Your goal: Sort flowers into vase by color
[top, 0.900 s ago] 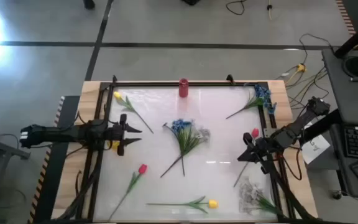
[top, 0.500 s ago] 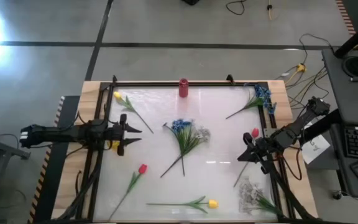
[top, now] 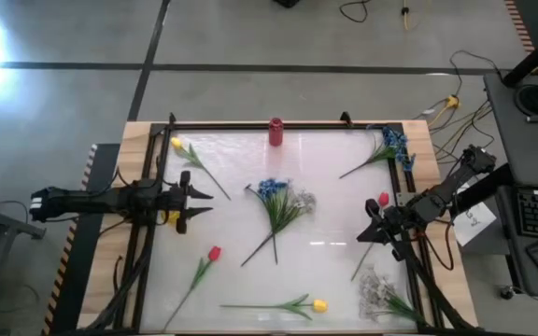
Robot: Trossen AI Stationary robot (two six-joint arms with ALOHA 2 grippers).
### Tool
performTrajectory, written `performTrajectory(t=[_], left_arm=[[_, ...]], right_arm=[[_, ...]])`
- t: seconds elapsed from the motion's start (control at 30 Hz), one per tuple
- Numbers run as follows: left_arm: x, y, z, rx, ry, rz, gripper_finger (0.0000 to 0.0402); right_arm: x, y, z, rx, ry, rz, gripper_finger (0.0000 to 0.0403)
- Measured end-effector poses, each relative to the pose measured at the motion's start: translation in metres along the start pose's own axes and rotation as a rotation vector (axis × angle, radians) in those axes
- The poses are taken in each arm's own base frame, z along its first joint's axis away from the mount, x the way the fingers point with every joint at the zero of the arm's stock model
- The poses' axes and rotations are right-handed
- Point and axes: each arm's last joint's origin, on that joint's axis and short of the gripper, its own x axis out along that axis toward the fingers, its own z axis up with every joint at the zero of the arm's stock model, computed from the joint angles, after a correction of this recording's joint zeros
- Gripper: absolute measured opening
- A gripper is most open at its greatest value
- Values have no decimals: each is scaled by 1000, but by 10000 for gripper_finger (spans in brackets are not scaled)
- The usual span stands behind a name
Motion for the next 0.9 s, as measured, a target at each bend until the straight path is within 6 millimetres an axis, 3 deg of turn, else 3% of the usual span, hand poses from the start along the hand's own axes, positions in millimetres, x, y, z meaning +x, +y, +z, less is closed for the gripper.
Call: performTrajectory(t=[0.2,0.4,0.5,0.6,0.73,0.9], left_arm=[[0,0,0,0,0,0,141],[0,0,0,0,0,0,141],[0,0,0,0,0,0,141],[0,0,0,0,0,0,141],[0,0,0,0,0,0,141],[0,0,0,0,0,0,141]], right_arm=[[0,0,0,-24,-2,-5,18],[-2,-9,11,-889,-1,-431,18],[-2,-10,13,-1277,110,-489,18],[-3,-8,18,-1550,165,-487,18],[-3,-8,20,-1733,208,-485,18],[-3,-8,21,-1742,201,-485,18]])
